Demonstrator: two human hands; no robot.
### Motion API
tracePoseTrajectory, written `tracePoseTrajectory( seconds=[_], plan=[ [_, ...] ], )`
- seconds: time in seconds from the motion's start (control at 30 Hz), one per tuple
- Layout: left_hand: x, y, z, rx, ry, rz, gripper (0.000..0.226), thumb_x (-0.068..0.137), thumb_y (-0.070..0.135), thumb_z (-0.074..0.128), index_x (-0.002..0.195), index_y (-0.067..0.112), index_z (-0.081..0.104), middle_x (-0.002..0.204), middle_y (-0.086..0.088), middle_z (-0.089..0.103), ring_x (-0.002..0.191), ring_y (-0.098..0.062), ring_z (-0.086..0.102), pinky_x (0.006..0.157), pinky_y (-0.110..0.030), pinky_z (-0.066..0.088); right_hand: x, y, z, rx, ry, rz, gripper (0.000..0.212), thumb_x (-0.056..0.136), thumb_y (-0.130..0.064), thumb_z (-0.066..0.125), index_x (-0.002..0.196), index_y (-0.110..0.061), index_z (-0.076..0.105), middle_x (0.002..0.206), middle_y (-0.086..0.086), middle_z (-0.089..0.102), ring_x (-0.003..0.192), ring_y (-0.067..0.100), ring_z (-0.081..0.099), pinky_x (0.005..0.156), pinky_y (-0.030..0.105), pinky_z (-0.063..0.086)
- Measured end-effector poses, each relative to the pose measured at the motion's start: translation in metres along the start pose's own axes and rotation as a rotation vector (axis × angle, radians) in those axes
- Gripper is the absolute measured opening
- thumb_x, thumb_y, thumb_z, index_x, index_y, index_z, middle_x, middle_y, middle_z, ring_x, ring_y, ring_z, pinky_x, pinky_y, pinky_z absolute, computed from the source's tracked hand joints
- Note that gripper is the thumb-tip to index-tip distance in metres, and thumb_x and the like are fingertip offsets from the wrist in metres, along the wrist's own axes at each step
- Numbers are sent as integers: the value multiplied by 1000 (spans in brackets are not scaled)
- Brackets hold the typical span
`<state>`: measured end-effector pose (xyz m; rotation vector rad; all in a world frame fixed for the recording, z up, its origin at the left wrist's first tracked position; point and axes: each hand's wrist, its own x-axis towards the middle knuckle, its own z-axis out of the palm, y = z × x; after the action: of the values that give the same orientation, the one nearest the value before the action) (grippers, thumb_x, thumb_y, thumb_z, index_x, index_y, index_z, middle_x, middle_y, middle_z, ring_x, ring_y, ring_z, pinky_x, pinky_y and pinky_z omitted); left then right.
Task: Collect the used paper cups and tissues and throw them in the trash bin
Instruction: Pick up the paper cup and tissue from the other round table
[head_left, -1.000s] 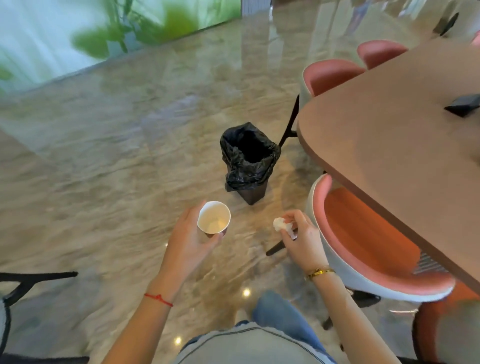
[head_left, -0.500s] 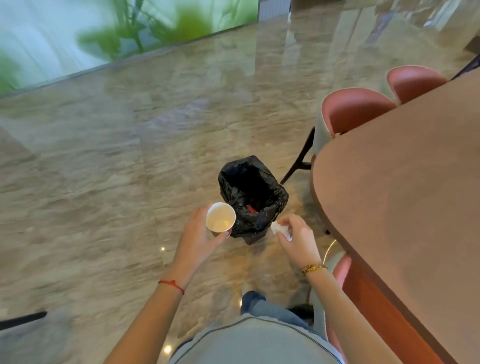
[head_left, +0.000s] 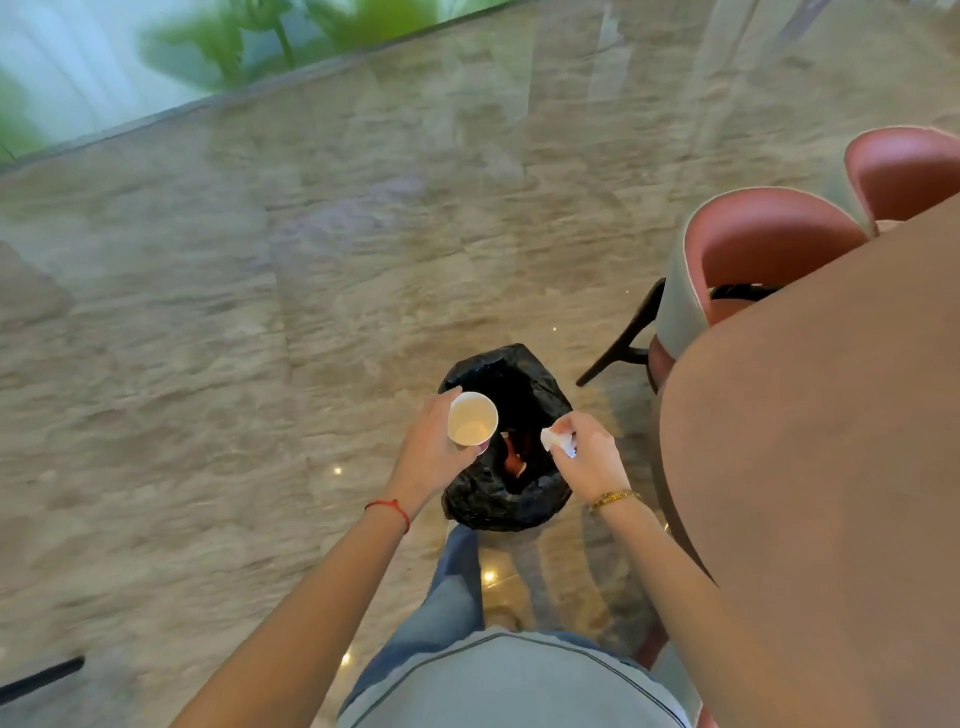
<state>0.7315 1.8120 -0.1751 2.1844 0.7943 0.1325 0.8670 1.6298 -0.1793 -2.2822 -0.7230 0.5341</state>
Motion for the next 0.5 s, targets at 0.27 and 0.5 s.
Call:
tracePoseTrajectory(
  seconds=[0.27,0.5],
  plan=[
    [107,-13,4,29,-145,20,82,75,37,79,144,23,36,144,0,43,129,-22,44,100,-26,37,80,4,13,20,-13,178,17,86,-16,58,103,-17,55,109,1,56,94,17,55,83,29,47],
    [173,-21,5,58,-279,47,91,76,32,79,150,19,27,150,-4,38,137,-23,37,107,-30,30,127,5,22,5,-68,293,22,86,-18,61,107,-16,56,113,3,57,99,20,57,88,38,51]
  ],
)
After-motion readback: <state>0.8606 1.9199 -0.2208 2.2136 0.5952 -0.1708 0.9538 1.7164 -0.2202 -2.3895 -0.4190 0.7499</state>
